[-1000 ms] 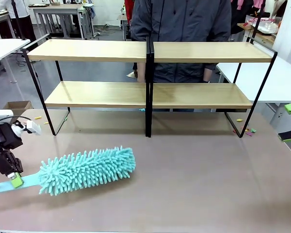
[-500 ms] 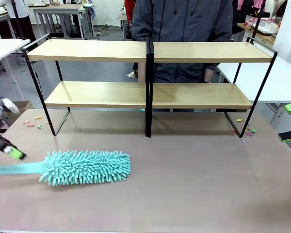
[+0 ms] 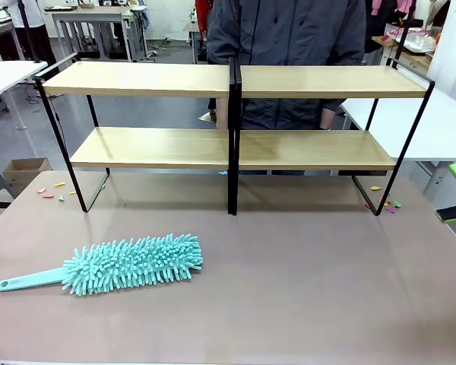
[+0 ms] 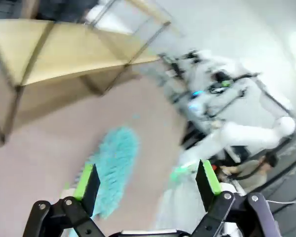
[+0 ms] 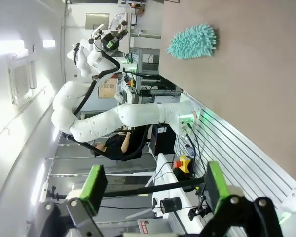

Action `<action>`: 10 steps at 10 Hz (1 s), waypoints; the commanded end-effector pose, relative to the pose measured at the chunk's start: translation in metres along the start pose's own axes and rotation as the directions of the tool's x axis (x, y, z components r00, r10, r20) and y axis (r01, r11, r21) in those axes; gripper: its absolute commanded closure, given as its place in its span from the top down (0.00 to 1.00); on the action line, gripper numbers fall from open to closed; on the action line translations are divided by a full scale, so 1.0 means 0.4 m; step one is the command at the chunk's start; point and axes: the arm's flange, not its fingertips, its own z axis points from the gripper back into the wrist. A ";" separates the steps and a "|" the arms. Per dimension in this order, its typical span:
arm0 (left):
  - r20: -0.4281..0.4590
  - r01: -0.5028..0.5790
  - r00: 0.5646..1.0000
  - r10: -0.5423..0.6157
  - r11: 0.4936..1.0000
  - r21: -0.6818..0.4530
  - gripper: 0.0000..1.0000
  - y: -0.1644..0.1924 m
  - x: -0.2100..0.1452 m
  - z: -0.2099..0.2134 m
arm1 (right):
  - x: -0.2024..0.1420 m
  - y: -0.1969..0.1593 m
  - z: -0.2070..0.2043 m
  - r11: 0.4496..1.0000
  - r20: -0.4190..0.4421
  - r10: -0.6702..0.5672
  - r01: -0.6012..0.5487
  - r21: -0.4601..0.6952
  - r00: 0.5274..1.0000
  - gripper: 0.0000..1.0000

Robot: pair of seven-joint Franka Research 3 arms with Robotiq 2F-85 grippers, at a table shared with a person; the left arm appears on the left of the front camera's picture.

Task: Clean the shelves.
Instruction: Place the Duster on the table.

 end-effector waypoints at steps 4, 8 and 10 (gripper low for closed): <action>0.043 -0.031 0.998 0.037 0.990 -0.141 1.00 -0.018 -0.023 -0.040 | -0.003 0.006 0.010 1.000 0.016 0.003 -0.004 0.025 1.000 1.00; 0.043 -0.031 0.998 0.037 0.990 -0.141 1.00 -0.018 -0.023 -0.040 | -0.003 0.006 0.010 1.000 0.016 0.003 -0.004 0.025 1.000 1.00; 0.043 -0.031 0.998 0.037 0.990 -0.141 1.00 -0.018 -0.023 -0.040 | -0.003 0.006 0.010 1.000 0.016 0.003 -0.004 0.025 1.000 1.00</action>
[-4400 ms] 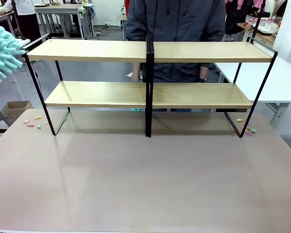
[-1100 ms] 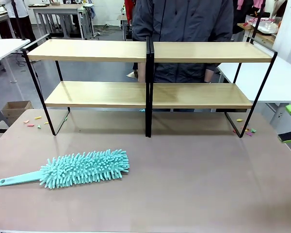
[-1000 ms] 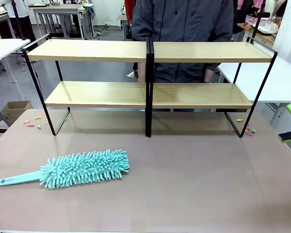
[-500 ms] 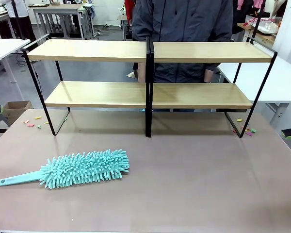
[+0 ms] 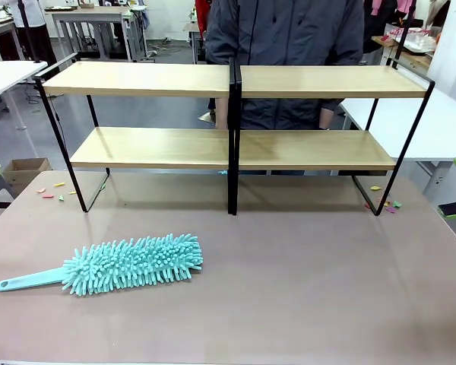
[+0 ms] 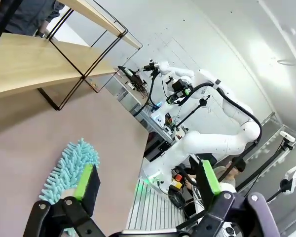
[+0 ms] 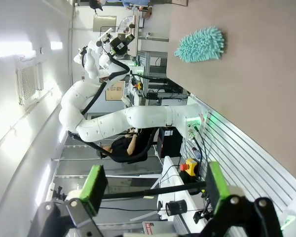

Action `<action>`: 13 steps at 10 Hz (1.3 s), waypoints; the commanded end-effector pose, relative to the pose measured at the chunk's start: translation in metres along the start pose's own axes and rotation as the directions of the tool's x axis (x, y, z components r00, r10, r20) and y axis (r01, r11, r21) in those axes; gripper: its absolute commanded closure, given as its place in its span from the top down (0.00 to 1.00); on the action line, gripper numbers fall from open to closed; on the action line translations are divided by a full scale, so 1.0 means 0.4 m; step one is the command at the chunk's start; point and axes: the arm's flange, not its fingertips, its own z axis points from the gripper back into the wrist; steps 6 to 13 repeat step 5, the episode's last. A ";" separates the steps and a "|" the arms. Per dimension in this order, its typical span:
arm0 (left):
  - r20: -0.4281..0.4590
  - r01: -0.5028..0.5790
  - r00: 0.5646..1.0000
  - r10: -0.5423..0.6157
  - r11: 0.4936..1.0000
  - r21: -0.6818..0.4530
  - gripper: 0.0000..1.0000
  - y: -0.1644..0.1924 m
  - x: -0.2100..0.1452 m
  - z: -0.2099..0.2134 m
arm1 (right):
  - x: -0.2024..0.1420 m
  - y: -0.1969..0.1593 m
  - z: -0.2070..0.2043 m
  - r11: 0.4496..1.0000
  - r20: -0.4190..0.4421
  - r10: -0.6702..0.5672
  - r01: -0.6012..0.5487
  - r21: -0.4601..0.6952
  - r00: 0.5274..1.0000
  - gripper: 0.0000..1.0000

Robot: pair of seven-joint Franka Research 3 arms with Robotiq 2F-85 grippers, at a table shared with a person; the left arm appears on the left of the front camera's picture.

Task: Clean the shelves.
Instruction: Place the Duster on the table.

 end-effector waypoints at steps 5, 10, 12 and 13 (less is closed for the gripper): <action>-0.006 0.015 1.000 -0.015 1.000 0.005 1.00 -0.007 -0.010 -0.004 | 0.001 -0.002 0.005 1.000 0.001 0.009 -0.009 -0.006 1.000 1.00; -0.006 0.015 1.000 -0.015 1.000 0.005 1.00 -0.007 -0.010 -0.004 | 0.001 -0.002 0.005 1.000 0.001 0.009 -0.009 -0.006 1.000 1.00; -0.006 0.015 1.000 -0.015 1.000 0.005 1.00 -0.007 -0.010 -0.004 | 0.001 -0.002 0.005 1.000 0.001 0.009 -0.009 -0.006 1.000 1.00; -0.006 0.015 1.000 -0.015 1.000 0.005 1.00 -0.007 -0.010 -0.004 | 0.001 -0.002 0.005 1.000 0.001 0.009 -0.009 -0.006 1.000 1.00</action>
